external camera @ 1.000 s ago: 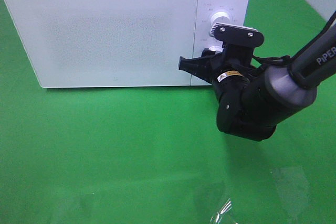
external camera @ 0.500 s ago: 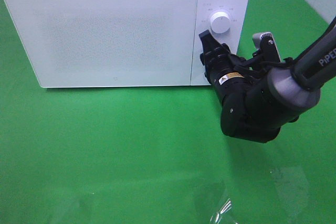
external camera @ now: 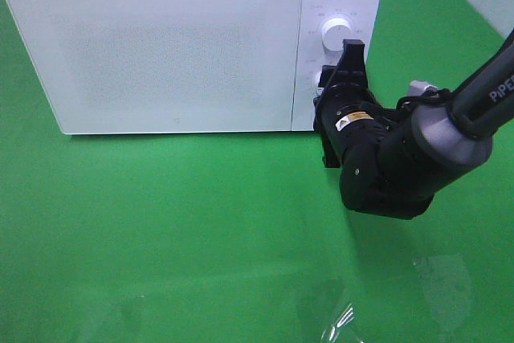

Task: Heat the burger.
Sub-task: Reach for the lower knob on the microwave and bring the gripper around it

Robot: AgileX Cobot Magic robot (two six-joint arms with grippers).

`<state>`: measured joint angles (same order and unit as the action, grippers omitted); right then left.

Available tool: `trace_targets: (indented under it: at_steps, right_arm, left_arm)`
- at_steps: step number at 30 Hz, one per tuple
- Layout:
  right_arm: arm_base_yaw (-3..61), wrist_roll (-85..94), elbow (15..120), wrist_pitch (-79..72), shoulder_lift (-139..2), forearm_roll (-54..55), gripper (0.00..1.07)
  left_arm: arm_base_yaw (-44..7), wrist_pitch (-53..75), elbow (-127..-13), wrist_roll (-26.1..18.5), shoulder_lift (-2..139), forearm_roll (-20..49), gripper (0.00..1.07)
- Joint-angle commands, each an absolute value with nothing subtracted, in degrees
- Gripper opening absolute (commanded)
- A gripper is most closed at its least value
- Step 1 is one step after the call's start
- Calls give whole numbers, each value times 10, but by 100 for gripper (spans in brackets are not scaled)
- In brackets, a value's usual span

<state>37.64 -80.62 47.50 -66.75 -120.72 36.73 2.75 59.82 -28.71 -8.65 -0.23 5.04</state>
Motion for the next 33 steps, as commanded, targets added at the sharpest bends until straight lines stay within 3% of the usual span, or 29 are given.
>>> trace_targets:
  at_steps: [1,13,20,27,29,33]
  right_arm:
    - [378,-827,509,-784,-1196,231,0]
    - [378,-791,509,-782,-1196,232,2]
    - [378,-783,509,-781,-1195,262,15]
    - [378,-782,508,-759,-1193,304,35]
    - [378,-774,506,-742,-1193,312,49]
    - [378,-774,501,-729,-1193,320,55]
  left_arm:
    - [28,598,-286,-81,-14,53,98]
    - [28,598,-286,-81,-14,53,98]
    - [28,598,-286,-81,-14,53,98]
    - [28,598,-286,-81,-14,53,98]
    - [28,598,-286,-81,-14,53,98]
    - [28,598,-286,-81,-14,53,98]
